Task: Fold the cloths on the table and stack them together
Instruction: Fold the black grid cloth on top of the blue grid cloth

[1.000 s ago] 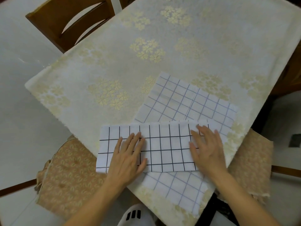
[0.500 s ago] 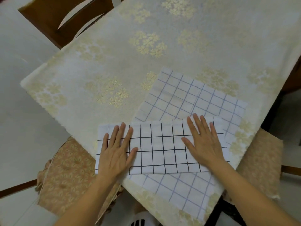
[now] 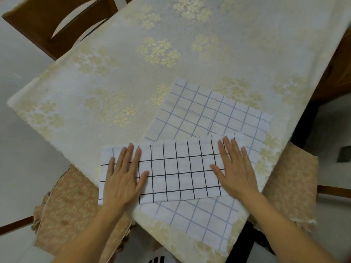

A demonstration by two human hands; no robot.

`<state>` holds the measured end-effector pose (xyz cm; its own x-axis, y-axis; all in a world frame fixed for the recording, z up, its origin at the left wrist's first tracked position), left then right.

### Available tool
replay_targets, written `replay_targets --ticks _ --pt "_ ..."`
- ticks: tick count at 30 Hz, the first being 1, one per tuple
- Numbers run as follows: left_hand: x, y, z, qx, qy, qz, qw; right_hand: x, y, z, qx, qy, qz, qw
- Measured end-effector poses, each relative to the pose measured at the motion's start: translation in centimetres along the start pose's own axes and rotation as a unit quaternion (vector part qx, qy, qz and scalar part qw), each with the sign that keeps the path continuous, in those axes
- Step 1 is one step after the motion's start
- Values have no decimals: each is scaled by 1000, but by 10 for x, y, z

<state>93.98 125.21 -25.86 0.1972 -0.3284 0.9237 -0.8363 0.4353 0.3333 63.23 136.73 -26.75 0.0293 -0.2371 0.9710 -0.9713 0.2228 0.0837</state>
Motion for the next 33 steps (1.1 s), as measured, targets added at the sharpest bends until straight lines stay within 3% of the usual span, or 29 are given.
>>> replay_targets --ticks 5,10,16,25,29,33 --pt "3 -9 1 17 4 3 1000 4 31 -4 -43 1 -5 999" --pt "-6 33 10 -44 -12 -3 999 22 -28 9 16 23 27 999" --pt "5 -17 5 8 1 1 1000 3 3 6 2 8 9 1000" --pt "12 -22 7 19 1 12 1000 16 16 11 10 3 -13 1000" --pt "29 -3 13 -23 7 24 999 40 29 8 -19 37 6 999" --pt "46 49 29 -126 15 34 991 66 43 -2 -63 78 7 995"
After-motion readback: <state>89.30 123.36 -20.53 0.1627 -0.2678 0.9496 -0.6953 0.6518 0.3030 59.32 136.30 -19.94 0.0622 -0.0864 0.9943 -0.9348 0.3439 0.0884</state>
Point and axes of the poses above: each hand's wrist, its own z-axis towards the middle knuckle, its own x-axis out of the back of the hand, y = z × x, the point moved 10 cm from there along z, towards the middle knuckle, and after that the axes turned 11 degrees about -z, right-handed, at the moved point
